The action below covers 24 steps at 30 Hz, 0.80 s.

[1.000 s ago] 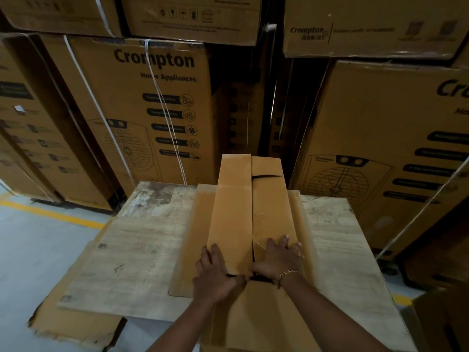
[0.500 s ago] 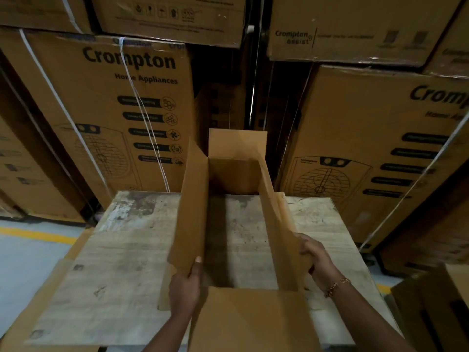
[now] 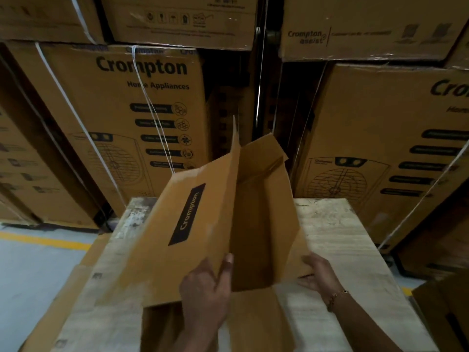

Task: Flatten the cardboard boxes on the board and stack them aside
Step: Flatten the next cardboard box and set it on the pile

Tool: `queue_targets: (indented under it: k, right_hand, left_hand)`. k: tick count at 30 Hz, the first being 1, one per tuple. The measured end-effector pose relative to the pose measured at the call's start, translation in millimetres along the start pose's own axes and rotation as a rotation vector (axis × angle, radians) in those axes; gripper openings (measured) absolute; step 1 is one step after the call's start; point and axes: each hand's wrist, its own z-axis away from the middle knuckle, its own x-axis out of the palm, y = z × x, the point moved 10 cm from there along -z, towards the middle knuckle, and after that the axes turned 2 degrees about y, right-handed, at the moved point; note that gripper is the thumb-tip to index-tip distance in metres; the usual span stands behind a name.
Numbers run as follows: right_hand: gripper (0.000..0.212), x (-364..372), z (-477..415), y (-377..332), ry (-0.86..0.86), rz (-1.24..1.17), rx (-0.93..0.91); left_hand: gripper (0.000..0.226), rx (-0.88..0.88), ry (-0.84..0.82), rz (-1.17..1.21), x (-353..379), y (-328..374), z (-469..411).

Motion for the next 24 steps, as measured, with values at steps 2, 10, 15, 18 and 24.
queue_targets:
  k: [2, 10, 15, 18, 24]
  right_hand:
    - [0.044, -8, 4, 0, 0.097, 0.442, -0.139]
    - [0.043, 8, 81, -75, -0.212, -0.250, -0.166]
    - [0.060, -18, 82, -86, -0.162, 0.159, -0.232]
    - [0.053, -30, 82, -76, -0.150, 0.209, -0.217]
    - [0.079, -29, 131, -91, 0.217, 1.088, -0.649]
  left_hand:
    - [0.055, 0.126, -0.166, -0.176, 32, 4, 7]
    - [0.087, 0.560, -0.722, -0.311, 124, 41, 44]
    - [0.112, 0.481, -0.719, -0.627, 81, -33, 11]
    - [0.113, 0.365, -0.643, -0.735, 48, -80, -1]
    - [0.092, 0.404, -0.644, -0.700, 47, -53, 28]
